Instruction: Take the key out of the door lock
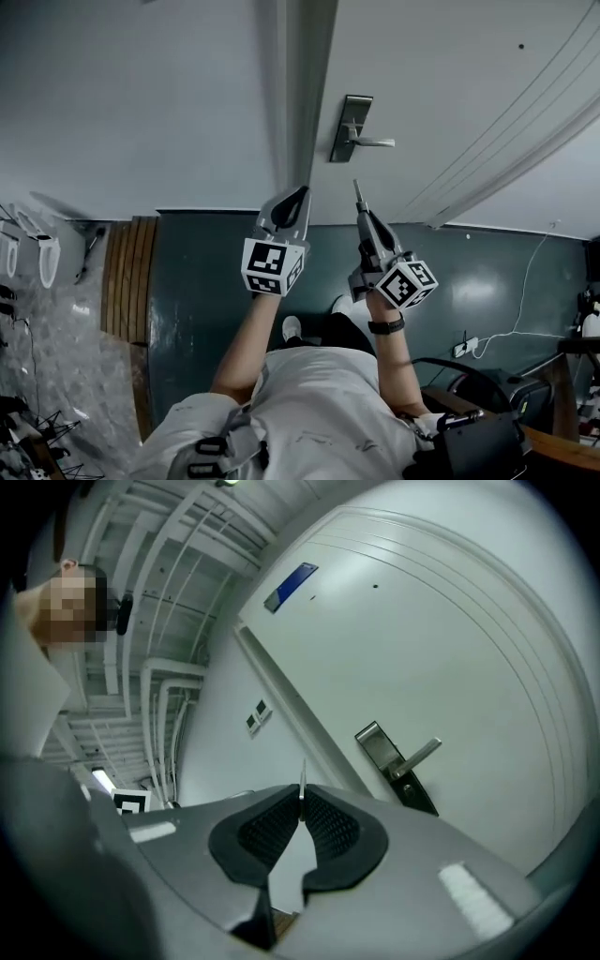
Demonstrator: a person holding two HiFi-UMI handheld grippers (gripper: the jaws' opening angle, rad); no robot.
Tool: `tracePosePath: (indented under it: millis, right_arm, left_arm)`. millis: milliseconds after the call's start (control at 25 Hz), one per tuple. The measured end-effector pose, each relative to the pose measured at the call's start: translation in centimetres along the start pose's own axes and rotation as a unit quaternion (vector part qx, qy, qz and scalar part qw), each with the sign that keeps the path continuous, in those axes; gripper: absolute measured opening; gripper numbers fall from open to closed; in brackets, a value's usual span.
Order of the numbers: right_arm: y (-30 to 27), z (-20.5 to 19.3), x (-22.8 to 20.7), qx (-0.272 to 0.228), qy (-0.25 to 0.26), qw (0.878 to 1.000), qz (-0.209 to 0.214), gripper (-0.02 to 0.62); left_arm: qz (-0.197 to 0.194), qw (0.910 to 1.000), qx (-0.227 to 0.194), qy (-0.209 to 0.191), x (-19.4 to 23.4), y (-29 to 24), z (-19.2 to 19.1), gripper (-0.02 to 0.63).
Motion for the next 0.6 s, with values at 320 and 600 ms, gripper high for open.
tracePosePath:
  millis: [320,600]
  right_arm:
    - [0.6,3.0,2.6,-0.014,0.109,0.994,0.004,0.021]
    - [2.8,5.1,3.0,-0.008,0.185,0.983,-0.003,0.021]
  left_arm:
    - [-0.002,0.9997,0.024,-0.010,-4.0,1.4,-1.7,0.000]
    - [0.011,0.9998,-0.002,-0.015,-7.0,1.1,0.2,0.000]
Point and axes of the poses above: the fingertips, and each gripper's own axes: y backward along the fingers, x to its left, z out of its top, the point moved 5 cm from there along y, backward along the fingers, and after that the axes turned 1 degree about -z, right-handed, at the moved point
